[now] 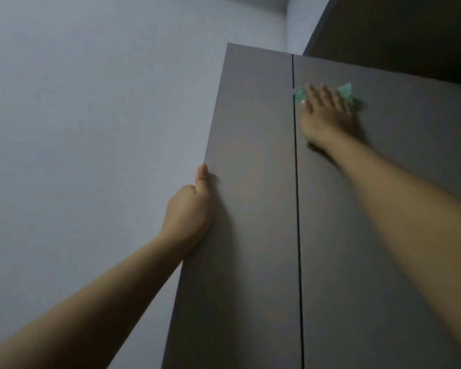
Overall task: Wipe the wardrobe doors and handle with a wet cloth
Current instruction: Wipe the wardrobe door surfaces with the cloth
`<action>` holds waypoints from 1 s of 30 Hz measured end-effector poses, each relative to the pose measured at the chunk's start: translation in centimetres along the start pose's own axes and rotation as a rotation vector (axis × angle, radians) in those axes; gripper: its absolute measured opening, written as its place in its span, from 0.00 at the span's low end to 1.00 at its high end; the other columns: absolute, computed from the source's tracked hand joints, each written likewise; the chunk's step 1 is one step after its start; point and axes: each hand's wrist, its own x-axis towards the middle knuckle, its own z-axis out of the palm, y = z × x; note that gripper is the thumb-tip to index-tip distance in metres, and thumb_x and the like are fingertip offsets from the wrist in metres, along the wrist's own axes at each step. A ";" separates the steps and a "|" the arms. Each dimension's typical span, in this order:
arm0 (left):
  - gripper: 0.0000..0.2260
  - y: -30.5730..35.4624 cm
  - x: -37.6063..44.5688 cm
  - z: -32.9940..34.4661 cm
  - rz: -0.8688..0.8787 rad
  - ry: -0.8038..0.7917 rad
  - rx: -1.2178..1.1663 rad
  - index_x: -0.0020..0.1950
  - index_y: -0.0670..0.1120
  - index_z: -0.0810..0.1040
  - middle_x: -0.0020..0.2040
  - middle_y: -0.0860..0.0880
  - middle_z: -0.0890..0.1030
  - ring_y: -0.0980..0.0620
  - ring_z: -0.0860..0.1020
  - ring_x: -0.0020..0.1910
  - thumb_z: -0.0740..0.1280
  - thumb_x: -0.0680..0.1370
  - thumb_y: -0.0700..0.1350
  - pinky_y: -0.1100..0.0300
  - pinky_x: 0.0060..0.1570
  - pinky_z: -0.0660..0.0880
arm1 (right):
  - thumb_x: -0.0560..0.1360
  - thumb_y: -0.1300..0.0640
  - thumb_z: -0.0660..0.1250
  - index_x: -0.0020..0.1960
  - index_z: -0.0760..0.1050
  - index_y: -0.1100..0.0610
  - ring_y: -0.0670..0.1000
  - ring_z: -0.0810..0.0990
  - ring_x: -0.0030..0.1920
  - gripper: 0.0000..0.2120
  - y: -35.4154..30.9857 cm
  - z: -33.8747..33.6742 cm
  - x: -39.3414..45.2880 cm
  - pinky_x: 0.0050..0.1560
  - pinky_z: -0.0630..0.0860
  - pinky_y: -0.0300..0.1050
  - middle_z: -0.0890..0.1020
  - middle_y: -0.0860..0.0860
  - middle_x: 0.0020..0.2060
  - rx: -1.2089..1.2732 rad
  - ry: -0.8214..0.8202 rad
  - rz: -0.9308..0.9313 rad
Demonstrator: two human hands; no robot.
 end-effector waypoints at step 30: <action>0.15 11.7 -7.2 12.2 0.198 0.201 0.273 0.66 0.50 0.68 0.74 0.46 0.58 0.46 0.52 0.75 0.56 0.81 0.52 0.47 0.74 0.43 | 0.81 0.45 0.41 0.78 0.49 0.46 0.53 0.49 0.77 0.25 14.4 0.3 -4.7 0.76 0.43 0.50 0.53 0.49 0.78 0.054 0.088 -0.277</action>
